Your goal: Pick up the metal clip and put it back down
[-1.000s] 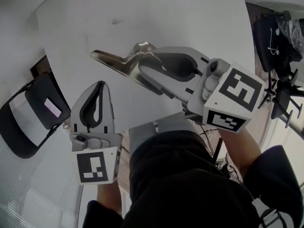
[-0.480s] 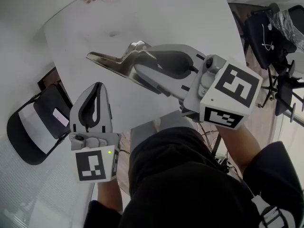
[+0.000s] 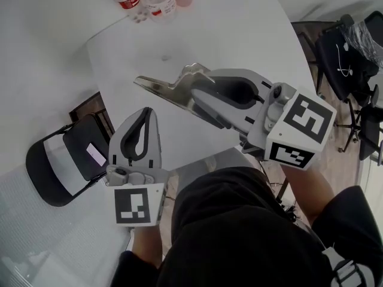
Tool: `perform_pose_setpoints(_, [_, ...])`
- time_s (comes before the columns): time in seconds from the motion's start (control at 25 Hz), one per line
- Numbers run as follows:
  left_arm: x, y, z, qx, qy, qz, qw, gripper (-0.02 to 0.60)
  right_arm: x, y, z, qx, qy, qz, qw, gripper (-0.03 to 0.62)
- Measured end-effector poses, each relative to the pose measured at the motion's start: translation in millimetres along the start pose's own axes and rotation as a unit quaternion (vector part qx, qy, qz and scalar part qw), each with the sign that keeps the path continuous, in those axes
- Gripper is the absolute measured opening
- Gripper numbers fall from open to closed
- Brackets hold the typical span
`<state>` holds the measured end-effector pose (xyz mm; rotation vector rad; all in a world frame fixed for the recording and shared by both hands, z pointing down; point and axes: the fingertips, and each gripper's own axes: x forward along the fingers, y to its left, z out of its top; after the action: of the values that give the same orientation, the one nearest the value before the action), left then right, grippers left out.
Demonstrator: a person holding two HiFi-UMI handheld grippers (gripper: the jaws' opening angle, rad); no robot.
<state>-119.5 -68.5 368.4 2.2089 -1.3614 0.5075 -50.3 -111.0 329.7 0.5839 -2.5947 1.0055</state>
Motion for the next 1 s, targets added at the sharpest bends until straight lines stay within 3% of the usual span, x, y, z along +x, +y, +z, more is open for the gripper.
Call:
perform_pose_setpoints(0.24, [-6,6,5,-0.009,-0.004,0.009,0.9999,0.023,0,-4,-4,-0.003,0.003,-0.019,1.000,0.043])
perform_pose_setpoints(0.44, [-14,14,7,0.013,-0.020,0.014,0.9996,0.023,-5,-4,-3,0.018,-0.023,-0.024,0.999,0.041])
perform_pose_setpoints(0.68, [-46,-16,45,0.025,-0.055,0.005,0.9982,0.023,-41,43,45,-0.004,-0.075,0.004,0.997,0.041])
perform_pose_setpoints(1.0, [-66,-23,99,0.050,-0.109,0.005,0.9928,0.023,-66,78,108,-0.047,-0.123,0.028,0.991,0.041])
